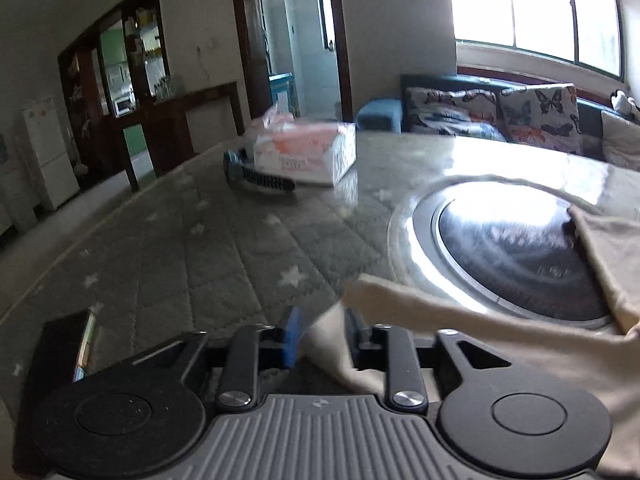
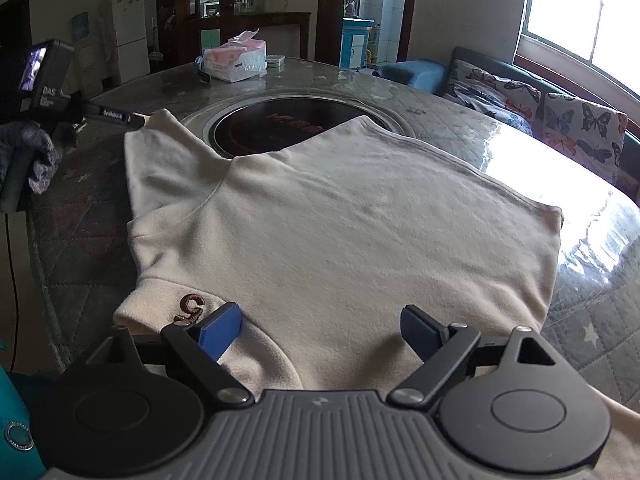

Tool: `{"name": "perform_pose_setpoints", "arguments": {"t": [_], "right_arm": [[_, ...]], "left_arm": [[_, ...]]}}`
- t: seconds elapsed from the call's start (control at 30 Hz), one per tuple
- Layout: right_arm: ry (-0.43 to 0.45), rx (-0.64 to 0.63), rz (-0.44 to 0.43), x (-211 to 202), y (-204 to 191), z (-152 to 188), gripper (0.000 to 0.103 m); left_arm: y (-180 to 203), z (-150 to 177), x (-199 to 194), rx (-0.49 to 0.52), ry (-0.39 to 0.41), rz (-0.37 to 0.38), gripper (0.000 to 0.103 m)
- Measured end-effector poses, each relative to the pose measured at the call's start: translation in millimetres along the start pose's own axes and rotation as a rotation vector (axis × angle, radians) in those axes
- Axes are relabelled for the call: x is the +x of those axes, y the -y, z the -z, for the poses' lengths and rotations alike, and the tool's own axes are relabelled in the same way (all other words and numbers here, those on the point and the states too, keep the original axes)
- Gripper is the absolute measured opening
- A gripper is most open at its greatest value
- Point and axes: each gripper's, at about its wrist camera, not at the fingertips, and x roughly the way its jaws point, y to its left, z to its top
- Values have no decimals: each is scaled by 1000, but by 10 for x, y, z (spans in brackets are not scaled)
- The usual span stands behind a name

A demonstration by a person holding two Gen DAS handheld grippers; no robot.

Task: Fold clothes

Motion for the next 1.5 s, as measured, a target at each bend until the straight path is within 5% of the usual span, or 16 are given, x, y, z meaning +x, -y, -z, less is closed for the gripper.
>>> {"name": "perform_pose_setpoints", "arguments": {"t": [0.33,0.47,0.6,0.93,1.5], "right_arm": [[9,9,4,-15,-15,10,89],[18,17,6,-39,-7,15,89],[28,20,5,-70,-3,12,89],[62,66,21,-240,87,48,89],[28,33,112,-492,0,265,82]], "left_arm": [[951,-156,-373,37,-11,484,38],[1415,-116,-306,90,-50,595,37],[1652,-94,-116,97,-93,584,37],[1509,-88,-32,46,-116,569,37],[1915,648,-993,512,32,718,38]]}}
